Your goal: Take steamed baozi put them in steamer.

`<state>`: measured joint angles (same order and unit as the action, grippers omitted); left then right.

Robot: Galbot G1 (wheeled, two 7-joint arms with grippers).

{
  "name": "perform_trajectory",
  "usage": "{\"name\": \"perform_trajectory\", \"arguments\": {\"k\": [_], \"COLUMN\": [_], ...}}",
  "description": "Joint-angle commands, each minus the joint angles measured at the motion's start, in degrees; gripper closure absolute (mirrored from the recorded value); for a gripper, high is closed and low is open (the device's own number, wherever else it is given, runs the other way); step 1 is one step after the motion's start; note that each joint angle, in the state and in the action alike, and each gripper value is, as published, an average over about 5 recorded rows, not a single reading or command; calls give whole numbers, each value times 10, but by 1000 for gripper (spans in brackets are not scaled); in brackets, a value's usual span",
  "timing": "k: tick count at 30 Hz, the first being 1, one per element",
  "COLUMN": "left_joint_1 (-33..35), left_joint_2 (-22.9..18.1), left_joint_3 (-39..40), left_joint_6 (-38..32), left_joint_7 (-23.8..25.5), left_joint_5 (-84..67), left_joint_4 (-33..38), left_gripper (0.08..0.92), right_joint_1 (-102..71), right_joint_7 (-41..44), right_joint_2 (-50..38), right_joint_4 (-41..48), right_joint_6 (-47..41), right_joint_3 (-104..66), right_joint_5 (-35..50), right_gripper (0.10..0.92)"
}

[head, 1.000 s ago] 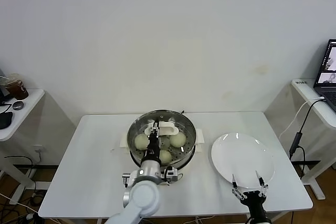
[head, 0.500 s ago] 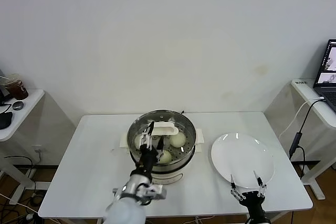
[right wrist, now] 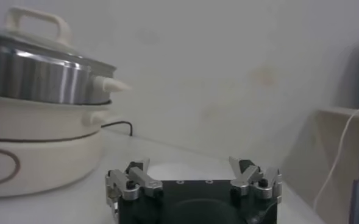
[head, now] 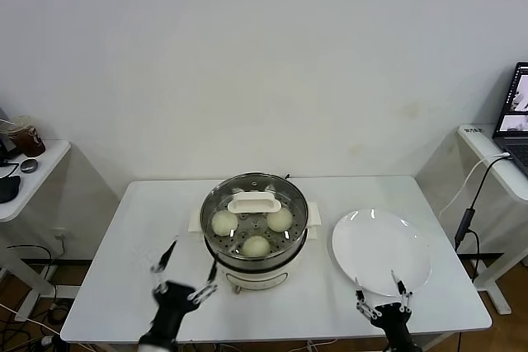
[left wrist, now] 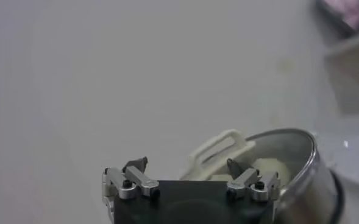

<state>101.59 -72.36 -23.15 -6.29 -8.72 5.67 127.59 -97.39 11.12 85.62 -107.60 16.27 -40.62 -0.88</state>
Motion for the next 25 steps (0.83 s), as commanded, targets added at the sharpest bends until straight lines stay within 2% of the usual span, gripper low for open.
{"name": "perform_trajectory", "arguments": {"k": [1, 4, 7, 14, 25], "left_joint_1": [170, 159, 148, 133, 139], "left_joint_2": [-29, -40, -49, -59, -56], "left_joint_3": [-103, -107, -110, -116, -115], "left_joint_6": [-181, -186, -162, -132, -126], "left_joint_7": [3, 12, 4, 10, 17], "left_joint_5": [-210, -208, -207, -187, -164], "left_joint_4": [-60, -95, -108, -104, -97], "left_gripper": [177, 177, 177, 177, 177], "right_joint_1": [-83, -86, -84, -80, -80], "right_joint_7": [-12, -19, -24, -24, -24], "right_joint_2": [-66, -61, -57, -52, -50], "right_joint_4": [-69, -65, -61, -55, -49], "right_joint_6": [-60, -58, -55, -53, -47], "right_joint_3": [69, 75, 81, 87, 88], "right_joint_5": [63, 60, 64, 72, 71], "right_gripper": [203, 203, 203, 203, 203]}}
